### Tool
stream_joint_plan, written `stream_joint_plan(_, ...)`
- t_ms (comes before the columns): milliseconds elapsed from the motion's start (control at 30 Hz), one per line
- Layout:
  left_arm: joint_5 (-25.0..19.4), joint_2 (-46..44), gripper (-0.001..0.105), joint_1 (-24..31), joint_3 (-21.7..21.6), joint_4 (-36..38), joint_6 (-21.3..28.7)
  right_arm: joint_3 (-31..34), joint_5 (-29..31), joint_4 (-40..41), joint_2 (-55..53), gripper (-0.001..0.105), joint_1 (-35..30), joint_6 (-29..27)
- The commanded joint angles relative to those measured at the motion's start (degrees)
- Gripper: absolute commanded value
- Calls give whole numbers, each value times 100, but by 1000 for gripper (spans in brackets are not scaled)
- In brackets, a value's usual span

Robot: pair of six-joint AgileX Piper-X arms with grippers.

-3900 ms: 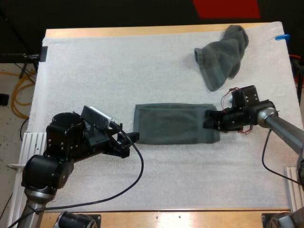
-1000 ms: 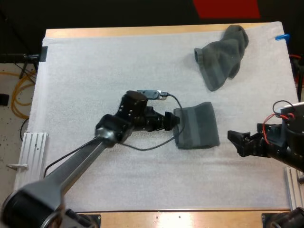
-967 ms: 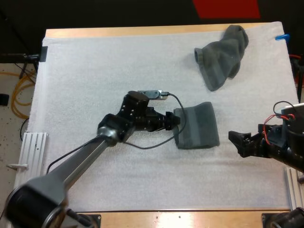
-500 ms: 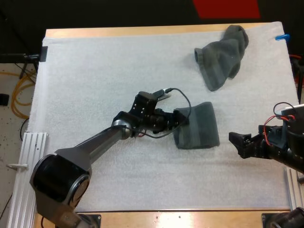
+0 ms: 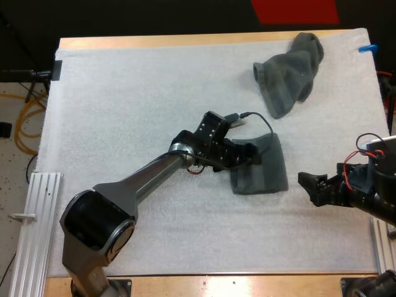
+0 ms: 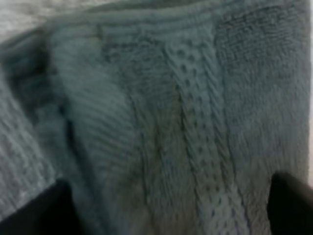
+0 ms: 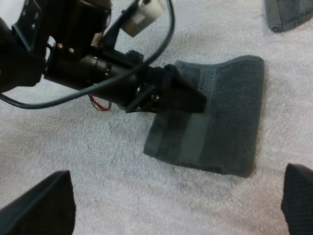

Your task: Pick towel from pile fold and stack

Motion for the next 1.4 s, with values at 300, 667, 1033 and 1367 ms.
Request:
stream_joint_plan(300, 15, 42, 5, -88, -25, 75, 286, -48, 22, 31, -15, 82, -9, -62)
stream_joint_plan(667, -910, -363, 0, 263, -25, 1713, 2403, -48, 158, 31, -15, 82, -9, -62)
stream_joint_plan(1033, -3626, -1169, 0, 1901, -25, 3653, 4832, -48, 158, 31, -15, 82, -9, -62)
stream_joint_plan(1367, -3798, -1179, 0, 3814, -25, 3754, 5205, -48, 146, 31, -15, 82, -9, -62)
